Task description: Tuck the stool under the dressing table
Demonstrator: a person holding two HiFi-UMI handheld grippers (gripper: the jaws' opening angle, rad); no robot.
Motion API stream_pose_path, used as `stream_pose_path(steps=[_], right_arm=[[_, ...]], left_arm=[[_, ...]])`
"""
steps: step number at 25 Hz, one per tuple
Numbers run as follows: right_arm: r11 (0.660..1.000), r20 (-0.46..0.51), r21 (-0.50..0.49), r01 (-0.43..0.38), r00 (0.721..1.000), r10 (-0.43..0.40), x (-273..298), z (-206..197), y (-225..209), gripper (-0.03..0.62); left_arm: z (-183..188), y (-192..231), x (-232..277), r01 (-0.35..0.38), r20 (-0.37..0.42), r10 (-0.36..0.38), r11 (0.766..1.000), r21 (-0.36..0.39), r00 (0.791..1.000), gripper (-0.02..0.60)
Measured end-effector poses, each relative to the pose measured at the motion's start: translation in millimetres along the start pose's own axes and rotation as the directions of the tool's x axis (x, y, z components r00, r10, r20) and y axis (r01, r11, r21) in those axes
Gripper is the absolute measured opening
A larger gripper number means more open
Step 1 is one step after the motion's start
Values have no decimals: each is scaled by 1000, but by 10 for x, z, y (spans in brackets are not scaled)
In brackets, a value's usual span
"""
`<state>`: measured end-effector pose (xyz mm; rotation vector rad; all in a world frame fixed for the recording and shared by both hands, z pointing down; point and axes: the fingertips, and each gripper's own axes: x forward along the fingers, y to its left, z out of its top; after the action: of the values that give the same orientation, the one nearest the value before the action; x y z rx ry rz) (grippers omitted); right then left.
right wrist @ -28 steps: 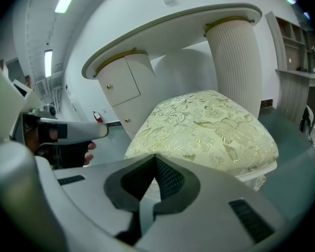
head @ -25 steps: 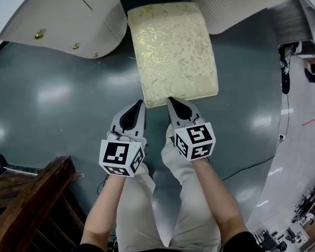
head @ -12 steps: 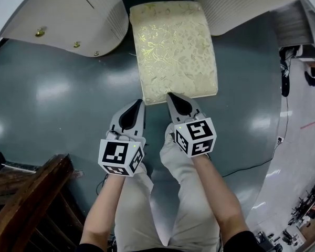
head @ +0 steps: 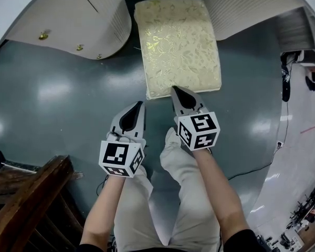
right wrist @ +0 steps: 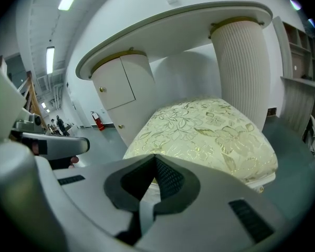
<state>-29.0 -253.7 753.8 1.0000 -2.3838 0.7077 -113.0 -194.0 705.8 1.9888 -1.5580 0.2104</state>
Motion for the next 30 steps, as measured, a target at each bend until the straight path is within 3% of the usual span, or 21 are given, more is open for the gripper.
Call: stream_pose_path(steps=[30], right_arm=[[1000,23,-22,-7,1000,7,108,90,-5,12]], left_arm=[[-205,-212,-147,-22,13,22,1000,-9,1000,8]])
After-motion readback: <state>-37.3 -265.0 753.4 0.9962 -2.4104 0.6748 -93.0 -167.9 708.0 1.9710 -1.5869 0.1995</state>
